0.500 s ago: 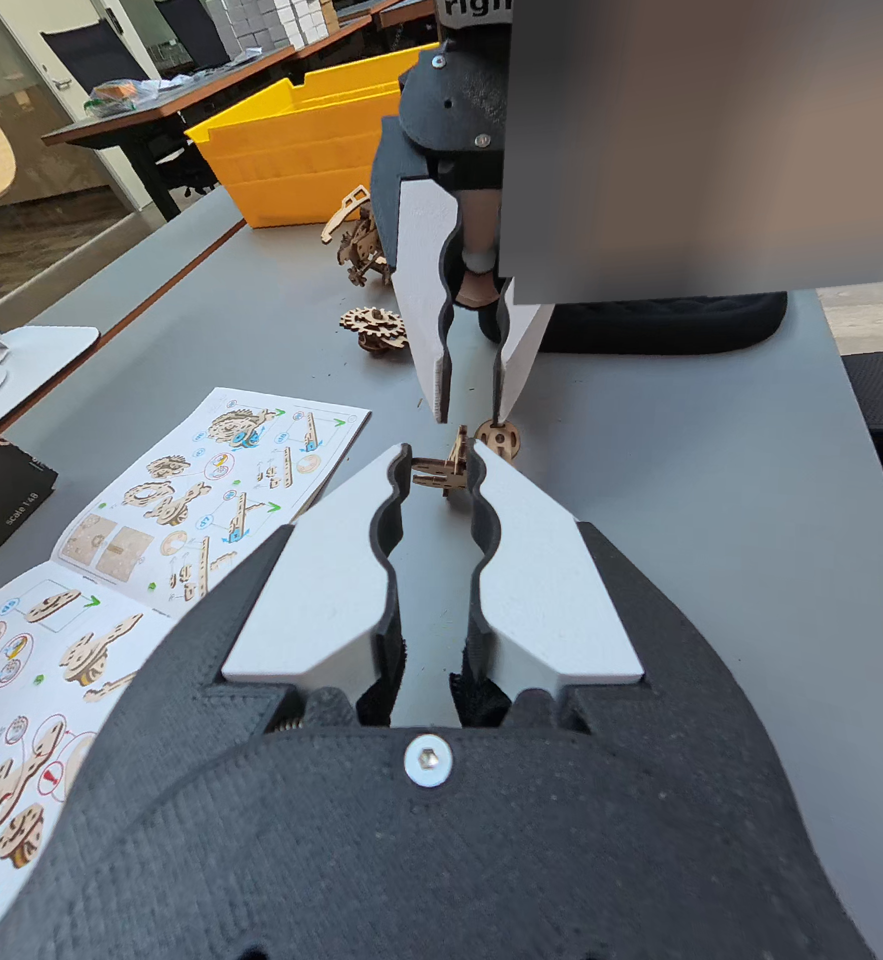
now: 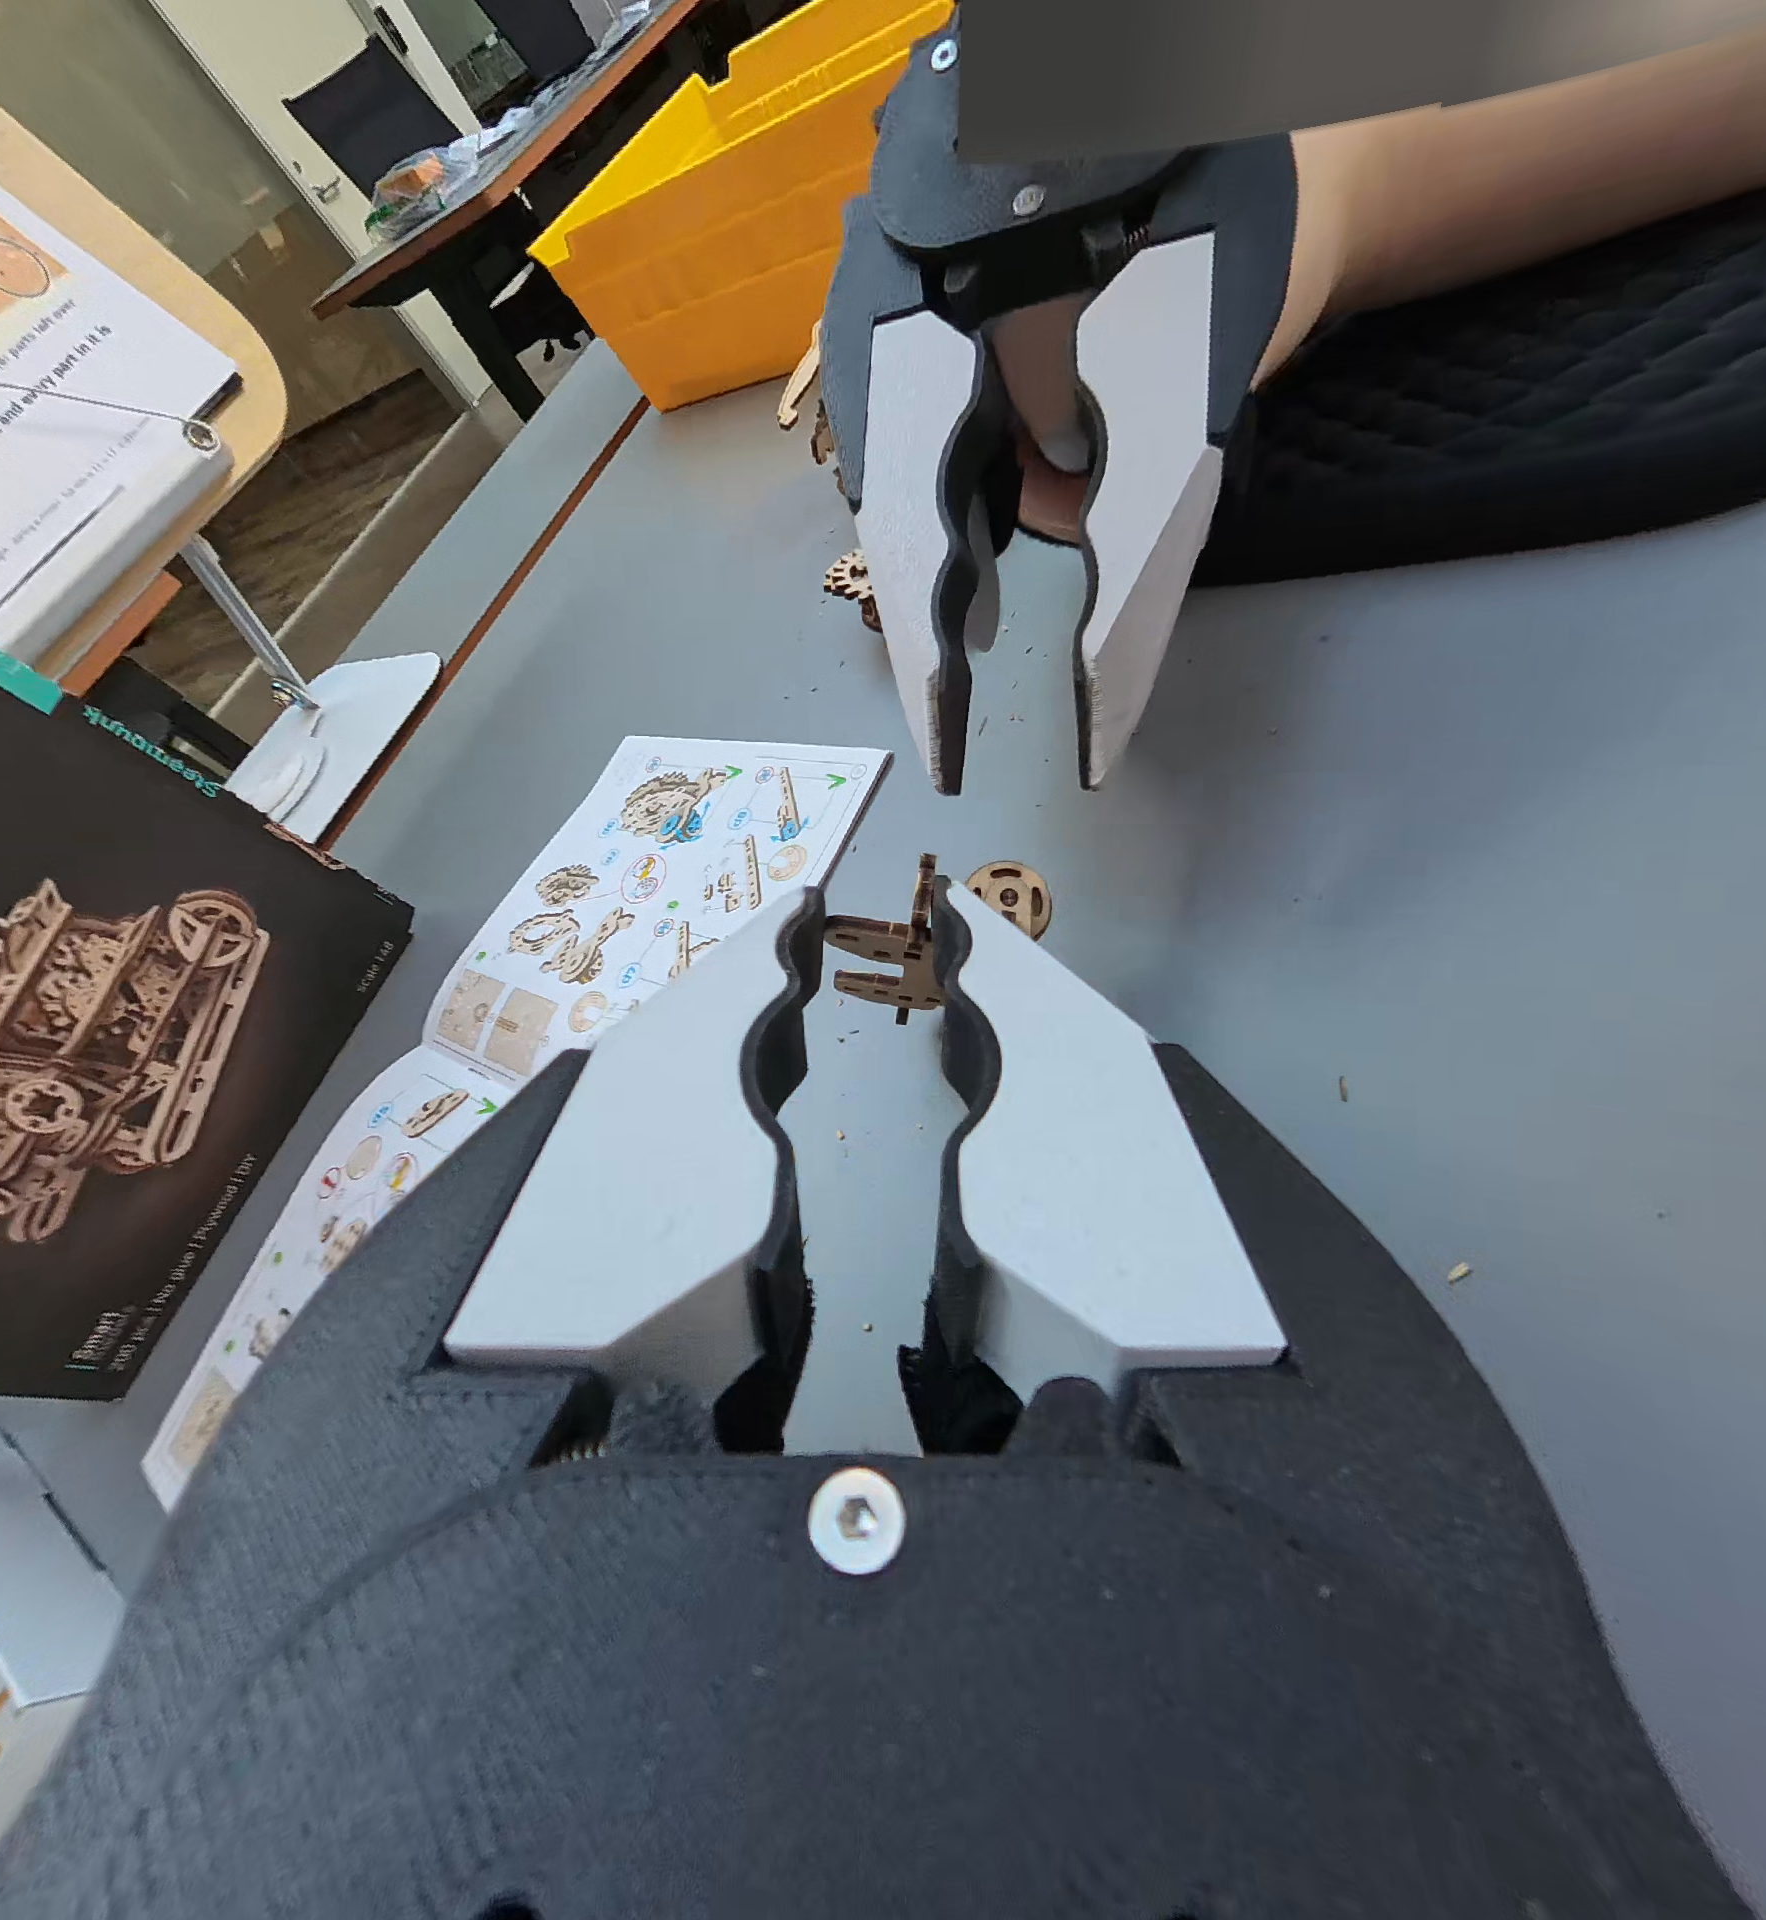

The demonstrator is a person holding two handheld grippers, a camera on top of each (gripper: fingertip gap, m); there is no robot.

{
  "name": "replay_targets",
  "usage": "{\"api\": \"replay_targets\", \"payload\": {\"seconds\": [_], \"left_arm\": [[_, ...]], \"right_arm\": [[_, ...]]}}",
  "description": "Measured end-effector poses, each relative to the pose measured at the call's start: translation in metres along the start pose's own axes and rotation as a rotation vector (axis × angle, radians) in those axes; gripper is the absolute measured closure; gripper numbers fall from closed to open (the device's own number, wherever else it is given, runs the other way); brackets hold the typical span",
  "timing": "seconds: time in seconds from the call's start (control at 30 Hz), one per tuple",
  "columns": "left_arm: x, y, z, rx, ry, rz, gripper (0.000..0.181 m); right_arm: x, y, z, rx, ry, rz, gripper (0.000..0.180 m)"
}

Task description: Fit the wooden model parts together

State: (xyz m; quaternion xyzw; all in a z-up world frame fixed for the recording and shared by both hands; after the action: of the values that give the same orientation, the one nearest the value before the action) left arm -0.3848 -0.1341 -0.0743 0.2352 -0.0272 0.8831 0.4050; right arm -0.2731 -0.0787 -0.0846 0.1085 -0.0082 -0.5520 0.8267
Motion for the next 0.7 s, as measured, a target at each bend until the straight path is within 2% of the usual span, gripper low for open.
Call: {"api": "replay_targets", "payload": {"seconds": [0.1, 0.43, 0.7], "left_arm": [[0.005, 0.007, -0.003, 0.081, -0.107, 0.026, 0.163], [-0.007, 0.032, -0.002, 0.396, -0.473, -0.091, 0.163], [0.005, 0.038, -0.011, 0.672, -0.668, -0.377, 0.163]], "right_arm": [[-0.002, 0.0, -0.001, 0.001, -0.01, -0.008, 0.154], [-0.003, -0.002, 0.002, -0.026, -0.015, -0.033, 0.156], [-0.002, -0.002, 0.001, -0.03, -0.028, -0.024, 0.157]]}}
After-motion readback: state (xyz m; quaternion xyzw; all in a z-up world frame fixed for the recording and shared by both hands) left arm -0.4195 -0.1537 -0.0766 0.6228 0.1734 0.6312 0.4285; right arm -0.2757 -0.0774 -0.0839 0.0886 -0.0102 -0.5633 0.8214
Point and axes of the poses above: each gripper's, where its closed fingertips meet, y back along the fingers, z out of its top, x = y × z across the jaws, the point moved 6 cm from there along y, back along the fingers, and after that the axes turned 15 degrees about -x, right-handed, at the moved point
